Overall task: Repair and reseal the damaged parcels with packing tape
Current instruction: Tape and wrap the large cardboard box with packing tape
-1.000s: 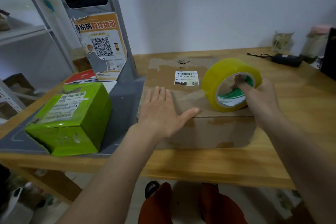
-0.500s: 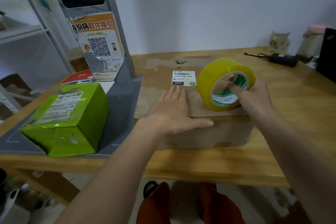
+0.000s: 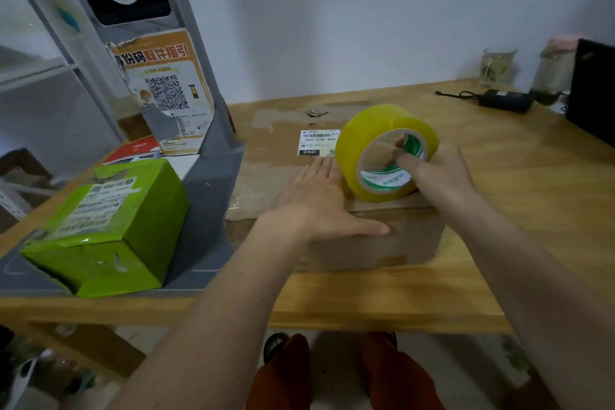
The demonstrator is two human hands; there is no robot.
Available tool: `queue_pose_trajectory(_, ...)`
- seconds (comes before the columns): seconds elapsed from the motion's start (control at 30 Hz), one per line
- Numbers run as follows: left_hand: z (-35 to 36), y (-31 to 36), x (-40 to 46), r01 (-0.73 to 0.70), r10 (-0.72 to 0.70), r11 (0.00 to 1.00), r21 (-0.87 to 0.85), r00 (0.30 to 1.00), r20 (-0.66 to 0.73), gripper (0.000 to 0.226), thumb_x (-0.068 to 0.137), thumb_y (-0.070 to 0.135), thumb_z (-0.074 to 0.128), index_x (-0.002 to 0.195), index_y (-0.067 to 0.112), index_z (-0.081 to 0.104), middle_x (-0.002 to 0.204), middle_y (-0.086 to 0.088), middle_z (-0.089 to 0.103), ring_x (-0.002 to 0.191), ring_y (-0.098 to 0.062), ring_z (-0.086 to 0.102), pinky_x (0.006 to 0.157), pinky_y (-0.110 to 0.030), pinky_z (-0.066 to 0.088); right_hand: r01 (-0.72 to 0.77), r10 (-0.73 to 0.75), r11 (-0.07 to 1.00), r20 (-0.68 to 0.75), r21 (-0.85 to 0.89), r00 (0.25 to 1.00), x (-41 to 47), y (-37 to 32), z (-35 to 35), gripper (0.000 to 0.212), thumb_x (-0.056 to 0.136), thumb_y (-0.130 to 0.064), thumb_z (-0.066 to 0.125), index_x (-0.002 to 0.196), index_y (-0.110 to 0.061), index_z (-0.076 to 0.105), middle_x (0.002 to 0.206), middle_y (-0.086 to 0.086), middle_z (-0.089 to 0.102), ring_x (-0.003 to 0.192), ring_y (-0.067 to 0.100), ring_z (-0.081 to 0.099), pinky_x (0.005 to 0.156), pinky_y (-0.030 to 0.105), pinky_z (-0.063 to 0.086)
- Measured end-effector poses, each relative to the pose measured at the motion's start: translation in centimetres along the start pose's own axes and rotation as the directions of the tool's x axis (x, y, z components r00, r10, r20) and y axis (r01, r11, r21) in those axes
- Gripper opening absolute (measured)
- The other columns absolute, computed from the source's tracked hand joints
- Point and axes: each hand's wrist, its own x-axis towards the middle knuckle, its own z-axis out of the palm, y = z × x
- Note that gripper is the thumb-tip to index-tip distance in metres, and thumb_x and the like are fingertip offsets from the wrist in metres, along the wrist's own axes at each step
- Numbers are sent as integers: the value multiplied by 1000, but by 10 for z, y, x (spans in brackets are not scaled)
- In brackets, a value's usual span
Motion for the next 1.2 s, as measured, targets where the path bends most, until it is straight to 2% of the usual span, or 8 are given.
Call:
queue_pose_trajectory(0.13,5,-7,3,4,-10,998,-63,995,-95,132,49,97,46,154,23,14,160,3,20,148,-16,17,120,-39,21,76,-78,994,-13,-81,997,4,-6,-18,10,88,-14,64,98,-15,60,91,-1,63,90,19,60,80,36,50)
queue_pose_trajectory(0.23,2,-4,1,26,-27,999,-28,999,-39,132,58,92,51,156,18,1,165,3,3,151,-13,4,123,-37,11,92,-117,974,-108,-207,987,12,-3,-49,23,88,-8,62,107,-21,60,97,0,59,94,20,56,78,33,46)
queue_pose_trajectory(0.37,0,2,-1,58,-59,998,-15,998,-8,133,63,88,52,156,14,-8,164,3,-8,150,-11,-6,121,-33,2,-22,-65,919,-206,-395,976,20,18,-88,48,83,6,59,123,-20,58,114,6,60,104,28,57,83,41,50)
queue_pose_trajectory(0.53,0,3,-1,72,-72,997,10,997,16,132,63,89,49,155,14,-9,164,3,-11,150,-10,-8,120,-31,-1,-62,-3,913,-160,-402,987,14,43,-93,33,85,4,58,111,-15,59,103,12,59,93,30,57,71,35,43)
queue_pose_trajectory(0.67,0,4,-2,71,-72,997,36,997,32,131,64,90,47,156,14,-7,164,2,-12,150,-11,-9,120,-32,-2,-69,31,909,-99,-411,995,4,62,-91,20,87,3,57,100,-12,58,93,13,59,86,33,56,68,39,43)
queue_pose_trajectory(0.83,-1,14,2,74,-78,993,90,996,42,134,61,93,44,156,12,-8,163,-3,-13,150,-18,-12,119,-34,-4,-47,20,942,-85,-332,996,-3,69,-88,28,87,8,53,99,-17,54,90,14,59,84,30,54,64,35,39)
queue_pose_trajectory(1.07,9,103,34,-160,154,982,99,986,60,131,70,85,53,154,5,-7,163,-13,-11,151,-26,-9,119,-36,-5,-57,24,926,-93,-372,995,-3,71,-89,30,87,9,50,100,-19,51,87,7,53,74,19,49,53,28,36)
queue_pose_trajectory(1.2,14,128,49,-128,124,983,133,992,40,128,73,81,55,153,0,-3,163,-16,-4,151,-29,-5,121,-38,0,-58,39,921,-57,-386,998,-2,78,-92,29,87,8,50,100,-18,49,86,6,52,73,18,47,52,25,34)
